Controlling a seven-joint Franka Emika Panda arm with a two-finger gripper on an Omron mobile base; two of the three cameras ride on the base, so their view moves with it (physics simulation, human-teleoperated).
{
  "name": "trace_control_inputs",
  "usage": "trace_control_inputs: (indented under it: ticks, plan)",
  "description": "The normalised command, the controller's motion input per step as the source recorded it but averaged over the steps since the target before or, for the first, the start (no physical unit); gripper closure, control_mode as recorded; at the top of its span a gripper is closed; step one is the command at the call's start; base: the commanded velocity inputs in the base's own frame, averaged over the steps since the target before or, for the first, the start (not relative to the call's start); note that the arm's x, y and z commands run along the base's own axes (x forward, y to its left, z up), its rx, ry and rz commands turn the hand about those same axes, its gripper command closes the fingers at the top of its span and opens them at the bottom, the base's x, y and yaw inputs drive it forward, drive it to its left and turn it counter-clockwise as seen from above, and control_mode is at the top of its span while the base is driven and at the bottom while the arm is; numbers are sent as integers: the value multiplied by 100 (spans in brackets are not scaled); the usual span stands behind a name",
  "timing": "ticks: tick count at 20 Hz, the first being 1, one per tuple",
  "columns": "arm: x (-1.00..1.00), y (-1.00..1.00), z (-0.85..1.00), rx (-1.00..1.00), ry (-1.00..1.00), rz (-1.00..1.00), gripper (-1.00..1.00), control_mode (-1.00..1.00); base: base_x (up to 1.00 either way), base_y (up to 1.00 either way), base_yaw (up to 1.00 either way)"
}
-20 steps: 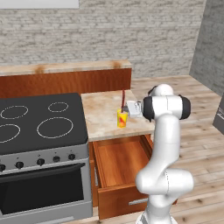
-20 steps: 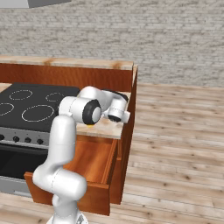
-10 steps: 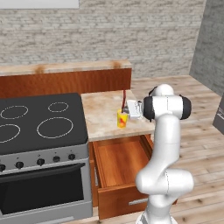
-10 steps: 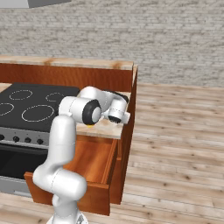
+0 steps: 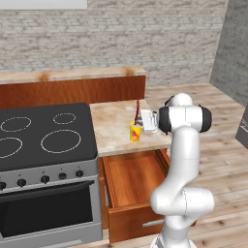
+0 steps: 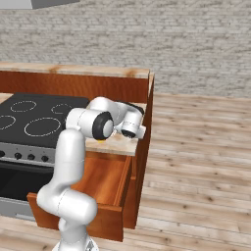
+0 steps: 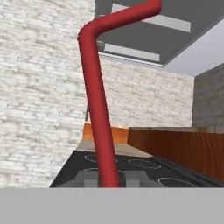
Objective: Pick up the straw from the left drawer and put it inside the smoothie cup.
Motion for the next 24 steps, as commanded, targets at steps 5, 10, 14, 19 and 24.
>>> trace_control_inputs:
  ticks: [5, 10, 14, 19, 24]
  plan:
    - [-2, -9, 0, 0, -1, 0, -100, -100, 0, 0, 0]
    - [-13, -23, 0, 0, 0, 0, -100, -100, 0, 0, 0]
    - [-23, -18, 0, 0, -2, 0, -100, -100, 0, 0, 0]
    - [-26, -9, 2, -1, -1, 0, -100, -100, 0, 0, 0]
    - [-44, -2, 15, -4, -2, 0, -100, -100, 0, 0, 0]
